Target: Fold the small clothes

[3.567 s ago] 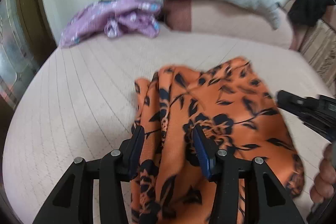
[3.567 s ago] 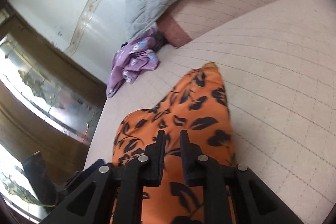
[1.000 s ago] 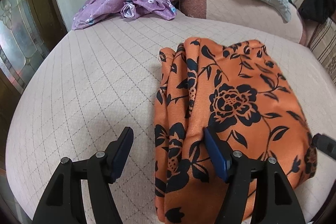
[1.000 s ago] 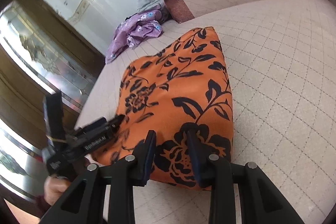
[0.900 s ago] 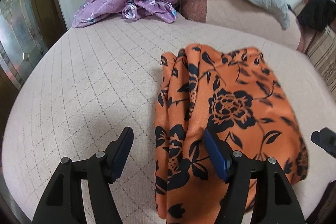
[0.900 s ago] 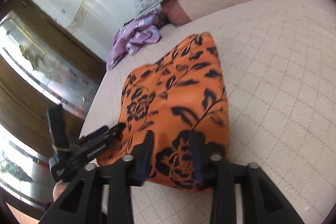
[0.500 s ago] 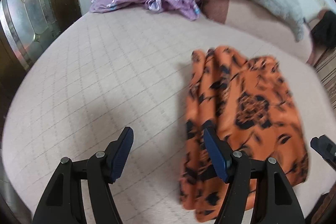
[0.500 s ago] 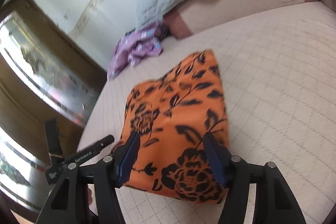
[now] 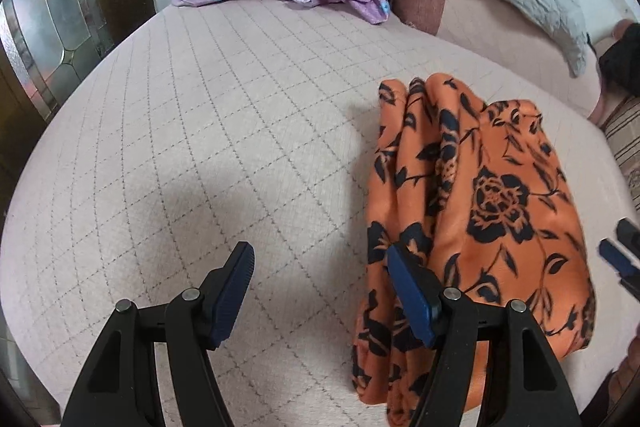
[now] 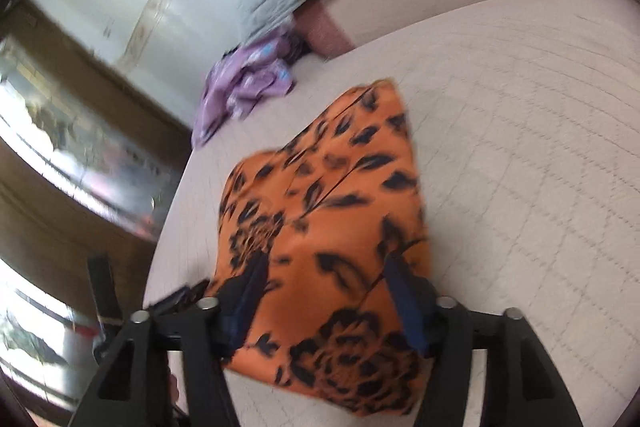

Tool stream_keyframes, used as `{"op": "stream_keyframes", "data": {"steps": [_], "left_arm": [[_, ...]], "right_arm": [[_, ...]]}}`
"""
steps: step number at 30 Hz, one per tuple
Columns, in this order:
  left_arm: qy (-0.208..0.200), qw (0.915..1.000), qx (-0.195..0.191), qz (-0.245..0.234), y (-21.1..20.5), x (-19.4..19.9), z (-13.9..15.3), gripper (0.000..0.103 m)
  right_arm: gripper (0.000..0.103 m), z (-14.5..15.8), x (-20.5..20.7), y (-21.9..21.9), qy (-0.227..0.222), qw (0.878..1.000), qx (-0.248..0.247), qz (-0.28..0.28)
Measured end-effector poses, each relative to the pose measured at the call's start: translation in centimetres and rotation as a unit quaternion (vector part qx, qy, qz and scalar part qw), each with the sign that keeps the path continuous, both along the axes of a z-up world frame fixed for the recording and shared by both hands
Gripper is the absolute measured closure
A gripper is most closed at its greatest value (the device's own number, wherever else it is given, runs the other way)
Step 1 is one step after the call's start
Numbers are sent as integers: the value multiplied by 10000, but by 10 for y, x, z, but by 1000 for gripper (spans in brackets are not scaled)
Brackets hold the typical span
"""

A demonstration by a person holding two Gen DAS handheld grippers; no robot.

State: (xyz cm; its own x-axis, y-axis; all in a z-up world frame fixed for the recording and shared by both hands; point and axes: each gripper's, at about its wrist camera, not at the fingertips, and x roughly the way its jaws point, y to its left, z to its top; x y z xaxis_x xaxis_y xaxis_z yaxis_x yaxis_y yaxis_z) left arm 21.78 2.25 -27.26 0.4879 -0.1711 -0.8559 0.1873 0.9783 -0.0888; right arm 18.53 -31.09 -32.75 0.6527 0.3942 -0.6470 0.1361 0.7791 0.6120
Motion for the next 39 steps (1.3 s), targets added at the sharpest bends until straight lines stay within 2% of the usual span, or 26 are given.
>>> {"op": "stream_keyframes", "data": {"steps": [5, 10, 18, 29, 39], "left_arm": [[22, 9993, -335, -152, -3, 3, 4, 33], [-49, 9974, -659, -295, -11, 4, 12, 32], [44, 9975, -590, -385, -17, 3, 8, 32], [241, 9961, -649, -551, -30, 8, -3, 32], [365, 9951, -752, -526, -41, 17, -11, 29]], "right_arm": [[33, -26, 8, -20, 452, 9985, 295, 60], [33, -45, 6, -27, 443, 9952, 833, 252], [33, -68, 17, -15, 490, 9901, 1215, 509], [31, -72, 36, -9, 333, 9877, 1350, 713], [31, -71, 56, 6, 219, 9878, 1224, 940]]}}
